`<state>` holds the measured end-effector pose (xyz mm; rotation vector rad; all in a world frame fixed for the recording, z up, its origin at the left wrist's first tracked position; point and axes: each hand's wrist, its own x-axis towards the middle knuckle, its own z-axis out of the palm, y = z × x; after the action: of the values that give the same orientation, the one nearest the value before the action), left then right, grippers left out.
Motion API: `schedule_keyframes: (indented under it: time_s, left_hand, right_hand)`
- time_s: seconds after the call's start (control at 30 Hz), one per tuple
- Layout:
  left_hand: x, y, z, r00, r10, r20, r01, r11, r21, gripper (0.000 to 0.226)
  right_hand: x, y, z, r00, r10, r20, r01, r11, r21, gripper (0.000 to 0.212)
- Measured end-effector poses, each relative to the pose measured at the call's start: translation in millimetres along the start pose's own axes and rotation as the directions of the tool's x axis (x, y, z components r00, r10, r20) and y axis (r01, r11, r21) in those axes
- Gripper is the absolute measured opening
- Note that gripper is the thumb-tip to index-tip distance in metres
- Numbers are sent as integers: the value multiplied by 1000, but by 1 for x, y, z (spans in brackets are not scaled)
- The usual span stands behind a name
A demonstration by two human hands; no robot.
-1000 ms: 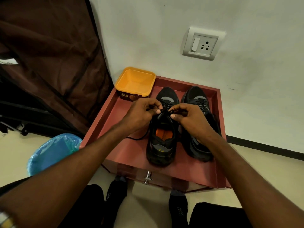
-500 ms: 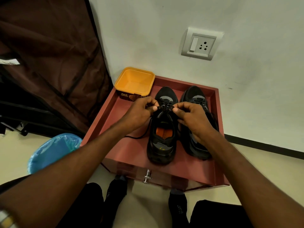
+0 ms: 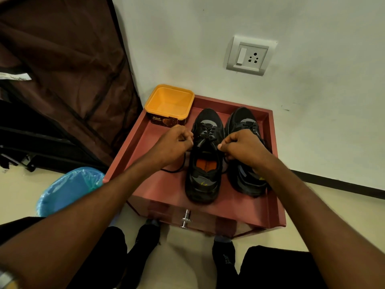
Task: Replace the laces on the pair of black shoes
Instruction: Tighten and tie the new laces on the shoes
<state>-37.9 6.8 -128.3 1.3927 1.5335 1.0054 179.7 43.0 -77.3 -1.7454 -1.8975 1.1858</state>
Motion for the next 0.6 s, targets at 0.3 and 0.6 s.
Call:
schedule_keyframes:
  time_s: [0.3,0.6]
  left_hand:
    - [-5,7,-15,995,-103,5,103,990,99,16]
    - [2,3,-14,993,-100,57,76,940,332,27]
  right_hand:
    - [-10,-4,-18,996,84,-13,-84,996,-4,9]
    - [-7,3,-17,998,-62,-27,54,967,-247,27]
